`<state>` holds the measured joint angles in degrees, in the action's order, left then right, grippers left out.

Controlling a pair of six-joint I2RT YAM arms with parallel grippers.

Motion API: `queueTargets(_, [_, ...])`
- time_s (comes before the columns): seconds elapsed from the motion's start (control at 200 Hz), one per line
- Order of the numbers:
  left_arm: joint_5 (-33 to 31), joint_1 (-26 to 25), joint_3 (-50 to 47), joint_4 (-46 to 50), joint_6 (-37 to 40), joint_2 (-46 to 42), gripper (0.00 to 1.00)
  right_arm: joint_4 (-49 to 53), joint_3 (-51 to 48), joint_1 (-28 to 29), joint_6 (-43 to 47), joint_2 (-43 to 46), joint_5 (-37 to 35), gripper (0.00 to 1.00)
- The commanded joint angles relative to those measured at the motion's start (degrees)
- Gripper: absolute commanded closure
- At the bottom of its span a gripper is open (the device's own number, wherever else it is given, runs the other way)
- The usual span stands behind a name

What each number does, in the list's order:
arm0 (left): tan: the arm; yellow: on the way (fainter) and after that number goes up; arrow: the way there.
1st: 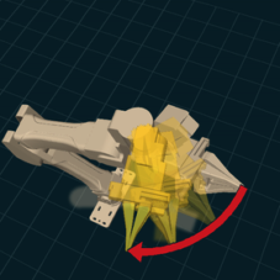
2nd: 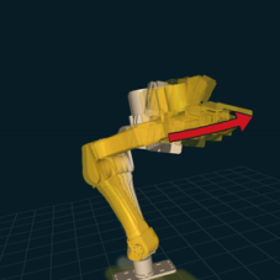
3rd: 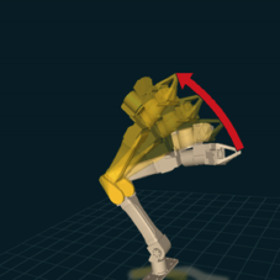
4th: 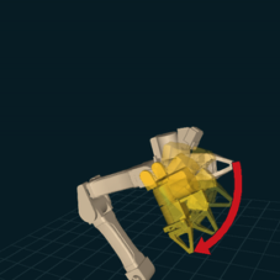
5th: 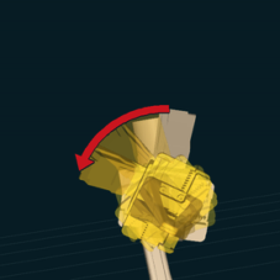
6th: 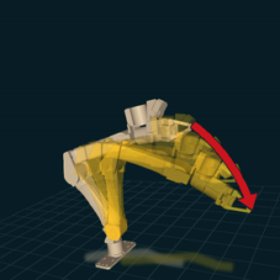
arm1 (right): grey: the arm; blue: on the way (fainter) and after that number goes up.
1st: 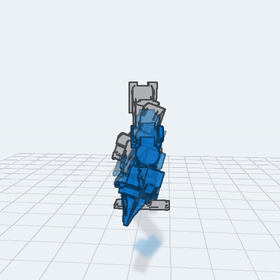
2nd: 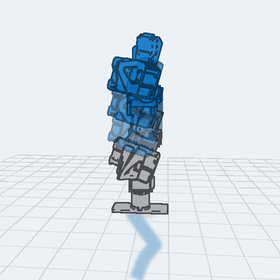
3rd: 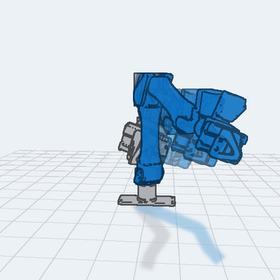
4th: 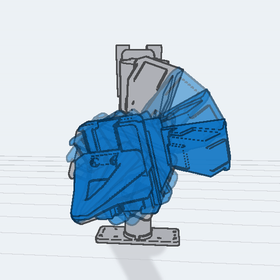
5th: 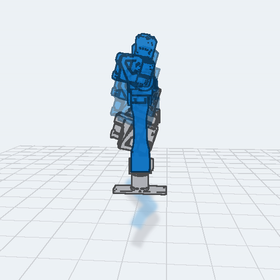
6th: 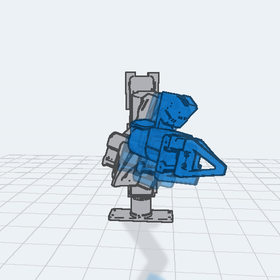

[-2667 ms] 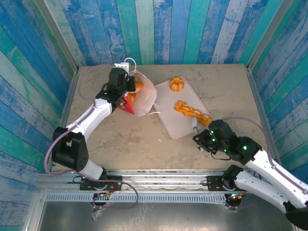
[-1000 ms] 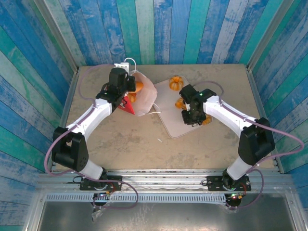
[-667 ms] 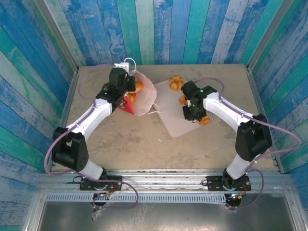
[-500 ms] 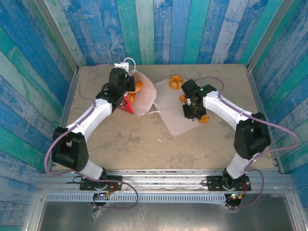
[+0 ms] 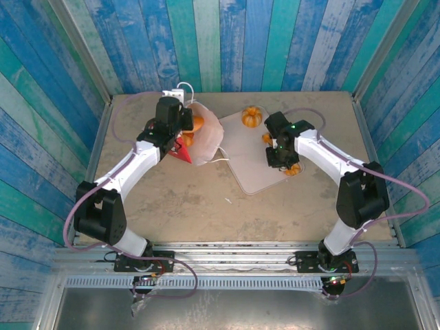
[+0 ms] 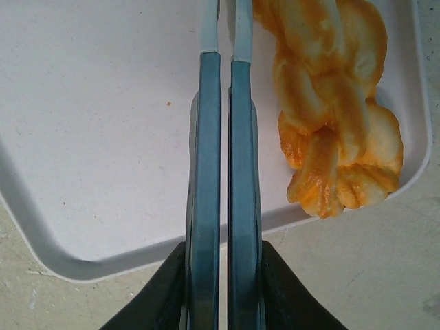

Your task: Take the fake bread out of the paper bag

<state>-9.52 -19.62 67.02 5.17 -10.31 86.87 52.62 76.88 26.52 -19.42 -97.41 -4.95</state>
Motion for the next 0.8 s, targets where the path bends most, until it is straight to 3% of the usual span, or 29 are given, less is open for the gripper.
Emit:
queueTargets(0.0, [-1.38,-0.07,1.72,-0.51,0.13,-2.52,0.93,1.26,-0.84,-0.34,0.79,1.76,-1.39,0.77])
queueTargets(0.21, [-0.88,-0.07,1.19,-0.44,0.66,-3.02,0.93,1.29,-0.51,-0.38,1.23,3.1,3.21,0.77])
queueTargets(0.521, [2.49,-0.07,-2.02,-2.5,3.61,-4.75,0.94,0.7,0.46,-0.15,-0.98,12.47,15.09,0.76])
queueTargets(0.791, [5.53,-0.07,-4.32,-3.75,5.05,-6.16,0.95,-5.97,-2.39,4.53,-6.39,21.51,24.88,0.75])
